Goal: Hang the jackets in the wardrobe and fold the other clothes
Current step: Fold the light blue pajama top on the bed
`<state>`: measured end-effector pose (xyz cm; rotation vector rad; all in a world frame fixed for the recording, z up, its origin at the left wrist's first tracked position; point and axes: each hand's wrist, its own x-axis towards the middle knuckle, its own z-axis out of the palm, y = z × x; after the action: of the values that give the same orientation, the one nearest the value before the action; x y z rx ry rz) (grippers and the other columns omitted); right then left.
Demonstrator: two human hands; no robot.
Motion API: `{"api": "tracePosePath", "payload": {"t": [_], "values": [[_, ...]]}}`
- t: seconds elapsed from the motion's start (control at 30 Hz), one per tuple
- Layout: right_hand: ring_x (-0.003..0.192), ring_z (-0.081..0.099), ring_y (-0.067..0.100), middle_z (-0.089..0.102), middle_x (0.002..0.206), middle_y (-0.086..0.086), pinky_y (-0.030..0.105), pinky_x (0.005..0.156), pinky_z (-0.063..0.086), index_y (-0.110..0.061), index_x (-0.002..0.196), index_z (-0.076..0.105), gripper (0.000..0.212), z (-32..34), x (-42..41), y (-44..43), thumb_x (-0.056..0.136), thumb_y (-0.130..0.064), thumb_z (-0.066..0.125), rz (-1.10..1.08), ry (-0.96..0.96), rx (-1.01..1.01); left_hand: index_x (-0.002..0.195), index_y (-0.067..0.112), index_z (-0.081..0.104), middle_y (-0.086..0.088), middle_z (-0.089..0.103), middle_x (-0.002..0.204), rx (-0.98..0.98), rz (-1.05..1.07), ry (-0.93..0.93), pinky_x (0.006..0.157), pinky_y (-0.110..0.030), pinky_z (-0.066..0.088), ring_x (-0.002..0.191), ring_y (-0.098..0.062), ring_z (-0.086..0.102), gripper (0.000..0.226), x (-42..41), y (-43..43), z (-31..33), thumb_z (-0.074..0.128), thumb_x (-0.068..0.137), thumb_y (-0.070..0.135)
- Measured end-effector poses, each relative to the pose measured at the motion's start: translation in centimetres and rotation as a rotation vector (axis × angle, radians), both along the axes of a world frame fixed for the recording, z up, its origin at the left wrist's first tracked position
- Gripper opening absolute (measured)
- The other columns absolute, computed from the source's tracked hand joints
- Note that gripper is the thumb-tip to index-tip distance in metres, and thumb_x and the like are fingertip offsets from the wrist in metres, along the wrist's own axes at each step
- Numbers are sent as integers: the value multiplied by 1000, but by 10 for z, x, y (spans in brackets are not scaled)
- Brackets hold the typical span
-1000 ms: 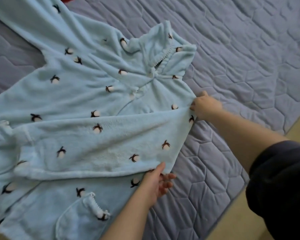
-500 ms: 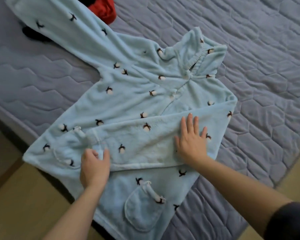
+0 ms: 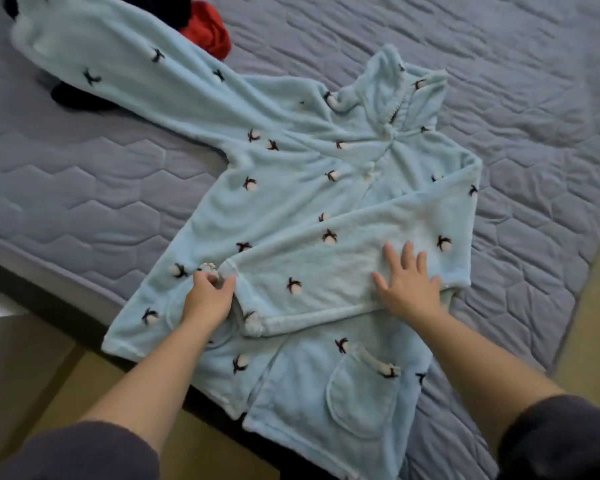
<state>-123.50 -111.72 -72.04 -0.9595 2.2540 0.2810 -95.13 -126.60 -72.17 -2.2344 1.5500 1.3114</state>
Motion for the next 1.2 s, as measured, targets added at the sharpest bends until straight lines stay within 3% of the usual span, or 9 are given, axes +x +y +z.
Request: {"api": "tracePosePath", "payload": {"t": [0.17, 0.33, 0.53, 0.73, 0.87, 0.97, 1.07, 1.13, 1.2], "values": [[147, -1, 27, -8, 160, 0, 54, 111, 20, -35, 151, -2, 60, 57, 41, 3, 100, -46, 28, 168, -147, 45, 115, 13, 44, -13, 61, 108, 129, -142, -68, 76, -36, 45, 97, -32, 59, 34, 37, 13, 50, 53, 90, 35], [146, 6, 29, 2, 160, 3, 51, 112, 26, -33, 151, -4, 62, 117, 60, -28, 100, -43, 30, 217, -209, 12, 87, 15, 52, -12, 63, 96, 97, -219, -49, 71, -34, 46, 90, -31, 62, 11, 54, -7, 108, 54, 88, 25], [146, 7, 28, 3, 161, 3, 48, 113, 28, -33, 151, -4, 64, 152, 82, -78, 100, -42, 33, 219, -238, -53, 85, 14, 48, -4, 56, 79, 65, 109, 227, 51, -23, 40, 61, -16, 50, 10, 32, -92, 133, 49, 94, 17], [147, 2, 28, -2, 161, 2, 49, 114, 25, -34, 151, -5, 65, 86, 108, -190, 100, -42, 35, 20, -189, -90, 96, 14, 48, -7, 53, 84, -104, 374, 394, 56, -29, 44, 65, -18, 49, 13, 33, -239, 72, 57, 92, 22], [146, -10, 30, -16, 159, -3, 61, 109, 22, -43, 147, -11, 69, 13, 124, -282, 97, -48, 36, -55, -75, -213, 123, 3, 44, -17, 55, 122, -391, 467, 374, 91, -47, 49, 104, -32, 57, 49, 67, -372, 31, 64, 87, 30], [146, -12, 29, -22, 158, -4, 66, 107, 16, -46, 145, -16, 74, -30, 129, -313, 94, -56, 37, -68, -104, -136, 126, 5, 44, -13, 54, 127, -390, 498, 497, 77, -38, 50, 100, -25, 58, 54, 79, -447, 13, 63, 86, 37], [147, -8, 25, -21, 158, -5, 63, 111, 10, -42, 147, -16, 84, -46, 127, -316, 91, -58, 44, -86, -168, -73, 133, 7, 43, -11, 57, 126, -316, 542, 608, 81, -38, 52, 100, -22, 61, 55, 71, -487, 12, 65, 87, 27], [148, 1, 21, -10, 160, -4, 55, 115, 12, -35, 149, -14, 92, -31, 123, -311, 90, -48, 56, -237, -323, -237, 128, 7, 51, -9, 64, 111, -234, 488, 659, 79, -38, 53, 90, -22, 64, 46, 58, -488, 28, 64, 85, 16], [145, 16, 17, 8, 160, 2, 37, 115, 22, -30, 151, -7, 91, -3, 120, -302, 91, -33, 61, -603, -605, -513, 114, 12, 62, 1, 66, 89, -286, 269, 652, 70, -30, 52, 79, -15, 64, 33, 42, -469, 56, 63, 81, 11]]}}
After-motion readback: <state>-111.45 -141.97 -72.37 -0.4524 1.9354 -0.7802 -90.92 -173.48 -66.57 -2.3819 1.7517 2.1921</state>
